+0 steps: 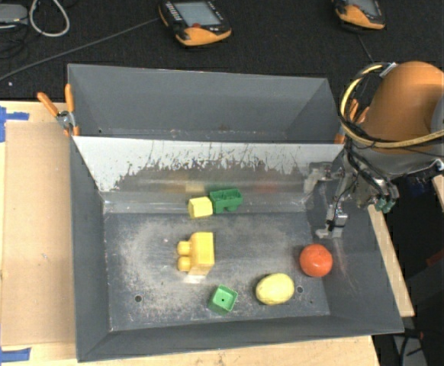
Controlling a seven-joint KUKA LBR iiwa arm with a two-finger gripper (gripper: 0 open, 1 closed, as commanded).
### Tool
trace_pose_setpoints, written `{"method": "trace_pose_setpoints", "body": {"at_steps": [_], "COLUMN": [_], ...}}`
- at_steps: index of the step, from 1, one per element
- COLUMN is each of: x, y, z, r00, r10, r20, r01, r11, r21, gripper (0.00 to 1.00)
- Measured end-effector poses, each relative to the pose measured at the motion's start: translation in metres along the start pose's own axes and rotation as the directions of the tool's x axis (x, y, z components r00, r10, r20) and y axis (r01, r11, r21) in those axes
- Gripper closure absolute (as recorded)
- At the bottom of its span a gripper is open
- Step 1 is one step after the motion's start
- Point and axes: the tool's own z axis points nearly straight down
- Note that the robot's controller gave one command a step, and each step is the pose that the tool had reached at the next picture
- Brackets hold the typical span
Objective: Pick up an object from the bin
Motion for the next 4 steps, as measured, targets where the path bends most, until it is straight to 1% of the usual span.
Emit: {"method": "trace_pose_setpoints", "body": {"at_steps": [1, 2, 3, 4], "x": [-0.001, 0.071, 0.108, 0.121], "y": [0.0, -0.013, 0.002, -0.007], "z": [-0.004, 0.007, 0.037, 0.053], "r00": [1.0, 1.0, 0.967, 0.969], "r10": [-0.003, -0.028, -0.256, -0.247], "r20": [0.007, 0.006, 0.009, 0.007], "r01": [0.003, 0.028, 0.256, 0.246], "r11": [1.0, 1.0, 0.967, 0.969], "r21": [0.001, 0.001, 0.004, 0.003], "gripper": [0.0, 0.0, 0.0, 0.0]}}
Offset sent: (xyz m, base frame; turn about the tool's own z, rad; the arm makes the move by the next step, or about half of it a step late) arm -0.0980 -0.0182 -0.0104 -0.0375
